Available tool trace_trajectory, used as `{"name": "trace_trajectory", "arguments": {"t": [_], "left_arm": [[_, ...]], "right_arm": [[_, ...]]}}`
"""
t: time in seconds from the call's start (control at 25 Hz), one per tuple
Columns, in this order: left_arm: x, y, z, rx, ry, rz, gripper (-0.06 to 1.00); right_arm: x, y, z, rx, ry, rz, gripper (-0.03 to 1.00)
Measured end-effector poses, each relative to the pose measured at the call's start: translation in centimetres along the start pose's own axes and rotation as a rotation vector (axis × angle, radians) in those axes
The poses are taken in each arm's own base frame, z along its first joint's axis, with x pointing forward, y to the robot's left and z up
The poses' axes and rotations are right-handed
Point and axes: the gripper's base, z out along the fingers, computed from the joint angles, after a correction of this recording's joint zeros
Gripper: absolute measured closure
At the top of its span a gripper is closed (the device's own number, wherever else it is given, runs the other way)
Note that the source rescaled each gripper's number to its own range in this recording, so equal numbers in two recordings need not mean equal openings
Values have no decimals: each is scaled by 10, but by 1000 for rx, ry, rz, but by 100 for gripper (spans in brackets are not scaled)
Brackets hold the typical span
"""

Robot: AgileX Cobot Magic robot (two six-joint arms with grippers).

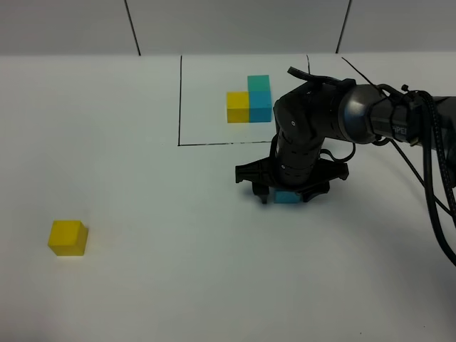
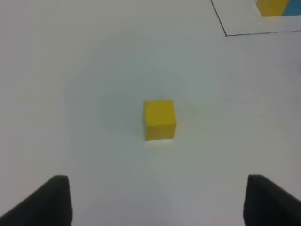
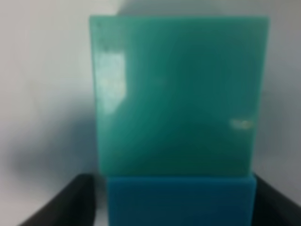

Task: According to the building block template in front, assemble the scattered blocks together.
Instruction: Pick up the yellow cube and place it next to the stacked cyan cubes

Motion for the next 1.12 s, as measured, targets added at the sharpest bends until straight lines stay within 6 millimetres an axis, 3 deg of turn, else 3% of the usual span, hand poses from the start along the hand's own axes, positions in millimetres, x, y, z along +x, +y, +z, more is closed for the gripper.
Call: {"name": "trace_trajectory", "arguments": {"t": [0.16,0.28,0.48,0.72,1.12], "left_arm": [[0,0,0,0,0,0,32],[0,0,0,0,0,0,32],[0,0,0,0,0,0,32],[0,0,0,0,0,0,32],[0,0,0,0,0,0,32]], "right_arm": [[-1,-3,-3,9,-3,-35,26],[1,-4,-14,13,-3,-94,15],[-1,-10,-53,-9,-46,-193,12],[-5,-34,-101,-92,-71,-203,11],[5,-129,-114,-85,-108,-76,11]]}}
